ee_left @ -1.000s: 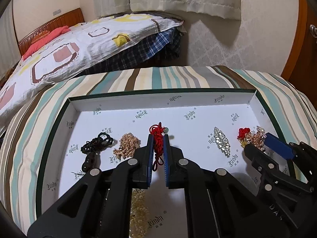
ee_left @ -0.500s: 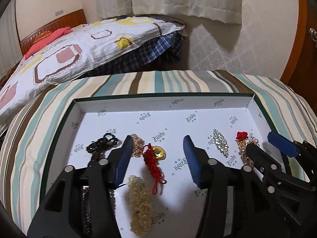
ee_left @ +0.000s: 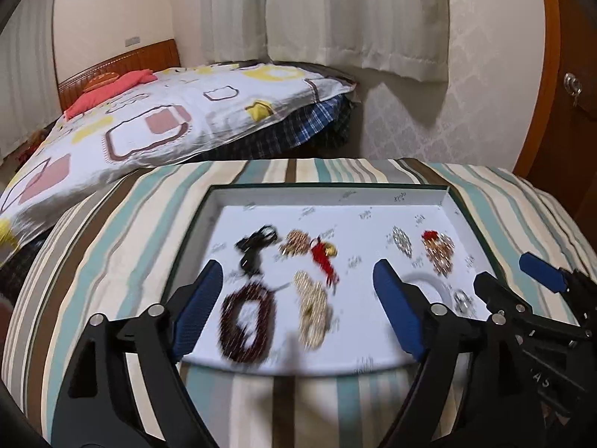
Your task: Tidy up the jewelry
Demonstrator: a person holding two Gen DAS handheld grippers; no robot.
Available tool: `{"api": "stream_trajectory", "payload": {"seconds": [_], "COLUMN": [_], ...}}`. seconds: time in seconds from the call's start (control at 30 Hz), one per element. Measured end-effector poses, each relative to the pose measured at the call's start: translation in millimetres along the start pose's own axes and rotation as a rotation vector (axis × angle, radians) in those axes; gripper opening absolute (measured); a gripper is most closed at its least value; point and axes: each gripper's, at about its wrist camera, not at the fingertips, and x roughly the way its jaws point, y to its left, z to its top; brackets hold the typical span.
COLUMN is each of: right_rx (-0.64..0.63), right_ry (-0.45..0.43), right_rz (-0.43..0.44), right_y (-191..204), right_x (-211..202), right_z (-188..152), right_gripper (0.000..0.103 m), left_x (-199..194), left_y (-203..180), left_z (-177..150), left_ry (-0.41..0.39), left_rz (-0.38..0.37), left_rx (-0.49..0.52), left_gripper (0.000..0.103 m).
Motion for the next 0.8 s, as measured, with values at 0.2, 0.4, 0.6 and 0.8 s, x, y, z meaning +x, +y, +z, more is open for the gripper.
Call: {"api": "stream_trajectory", "payload": {"seconds": [0.2,0.4,0.6,0.8], "right_rx": [-0.015,-0.03,-0.05,-0.058], "right_ry": [-0.023,-0.086,-0.142,-0.188], "right_rz": [-0.004,0.003,0.012,0.011], "right_y": [9,17,27,32], "right_x": [-46,-99,-143,-180], "right_z": [-15,-14,-16,-21], "right_gripper": [0.073,0.075,0.078,0.079], "left_x": [-58,-119,-164,-205], "left_y": [19,34,44,50], "left_z": [-20,-23,-25,-27], "left_ry": [-0.035,-0.105,-0.125,-0.162], "left_rz": [0.019,0.06,0.06,0.061], "left_rx": [-0.024,-0.046,-0.071,-0.093], "left_gripper": [0.085,0.09,0.093,0.096]}}
